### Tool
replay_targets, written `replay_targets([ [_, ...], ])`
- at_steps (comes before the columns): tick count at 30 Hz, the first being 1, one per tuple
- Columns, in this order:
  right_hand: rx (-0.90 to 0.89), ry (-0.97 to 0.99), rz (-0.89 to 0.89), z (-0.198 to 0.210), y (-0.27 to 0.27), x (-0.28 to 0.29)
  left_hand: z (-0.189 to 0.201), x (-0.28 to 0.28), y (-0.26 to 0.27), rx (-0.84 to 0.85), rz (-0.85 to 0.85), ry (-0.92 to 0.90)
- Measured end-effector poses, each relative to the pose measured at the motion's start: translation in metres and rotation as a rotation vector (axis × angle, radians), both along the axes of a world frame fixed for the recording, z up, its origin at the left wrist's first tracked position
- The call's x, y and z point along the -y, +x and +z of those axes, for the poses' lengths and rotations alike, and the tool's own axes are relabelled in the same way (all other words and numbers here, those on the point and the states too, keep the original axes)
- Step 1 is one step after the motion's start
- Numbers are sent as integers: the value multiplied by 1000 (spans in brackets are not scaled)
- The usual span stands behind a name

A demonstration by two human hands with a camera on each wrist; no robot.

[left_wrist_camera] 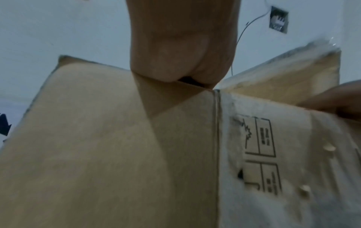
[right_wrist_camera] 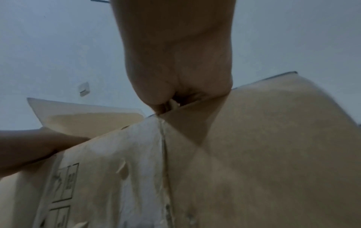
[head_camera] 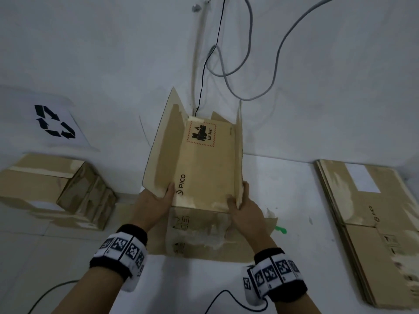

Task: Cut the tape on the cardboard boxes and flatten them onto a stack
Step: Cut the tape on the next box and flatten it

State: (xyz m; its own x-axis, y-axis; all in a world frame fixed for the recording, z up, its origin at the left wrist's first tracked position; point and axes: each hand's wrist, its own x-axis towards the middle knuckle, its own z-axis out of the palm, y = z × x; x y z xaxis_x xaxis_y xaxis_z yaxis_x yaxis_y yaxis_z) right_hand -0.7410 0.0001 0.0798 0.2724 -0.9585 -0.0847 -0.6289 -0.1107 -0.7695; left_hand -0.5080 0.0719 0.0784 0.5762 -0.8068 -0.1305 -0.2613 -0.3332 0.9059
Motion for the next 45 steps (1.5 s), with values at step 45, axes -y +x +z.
replay_targets([
  [45, 288, 629, 3, -81, -30, 9, -43, 31, -93, -297, -98, 46],
])
